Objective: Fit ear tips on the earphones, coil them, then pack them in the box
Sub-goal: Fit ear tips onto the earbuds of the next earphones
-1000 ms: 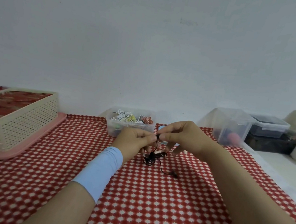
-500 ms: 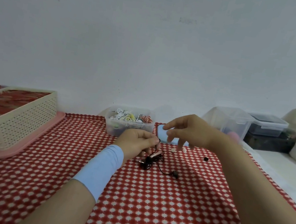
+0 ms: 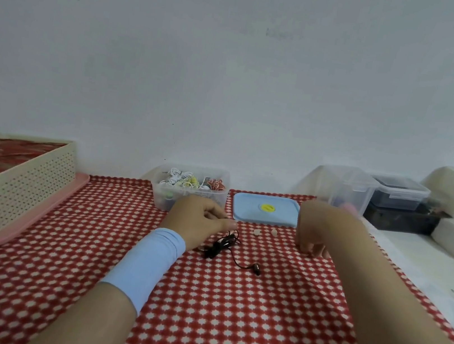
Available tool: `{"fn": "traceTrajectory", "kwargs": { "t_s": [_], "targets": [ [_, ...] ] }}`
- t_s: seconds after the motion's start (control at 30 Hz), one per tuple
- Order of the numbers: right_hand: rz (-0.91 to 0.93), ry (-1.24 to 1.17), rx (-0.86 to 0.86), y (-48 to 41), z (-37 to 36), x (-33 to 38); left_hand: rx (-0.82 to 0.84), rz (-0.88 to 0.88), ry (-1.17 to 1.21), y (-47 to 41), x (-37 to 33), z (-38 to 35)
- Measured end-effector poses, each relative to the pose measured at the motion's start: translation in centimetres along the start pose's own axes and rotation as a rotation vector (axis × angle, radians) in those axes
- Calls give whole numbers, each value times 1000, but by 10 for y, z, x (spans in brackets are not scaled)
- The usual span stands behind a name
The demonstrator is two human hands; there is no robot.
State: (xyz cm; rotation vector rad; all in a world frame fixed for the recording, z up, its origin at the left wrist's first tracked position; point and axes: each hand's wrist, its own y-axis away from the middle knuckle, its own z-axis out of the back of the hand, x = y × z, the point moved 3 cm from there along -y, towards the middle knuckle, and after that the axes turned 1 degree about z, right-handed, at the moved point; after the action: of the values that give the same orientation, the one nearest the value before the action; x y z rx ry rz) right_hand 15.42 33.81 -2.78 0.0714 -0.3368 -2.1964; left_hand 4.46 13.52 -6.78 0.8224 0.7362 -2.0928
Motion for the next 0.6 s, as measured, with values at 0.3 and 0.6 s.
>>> {"fn": "traceTrajectory", "kwargs": {
  "t_s": [0.3,0.6],
  "targets": [
    [243,-269,-19,-8,-7,26,51,58,-355,-4,11,15],
    [363,-400,26,-9,-13,36,55,-311,-613,6,-48,2]
  ]
}}
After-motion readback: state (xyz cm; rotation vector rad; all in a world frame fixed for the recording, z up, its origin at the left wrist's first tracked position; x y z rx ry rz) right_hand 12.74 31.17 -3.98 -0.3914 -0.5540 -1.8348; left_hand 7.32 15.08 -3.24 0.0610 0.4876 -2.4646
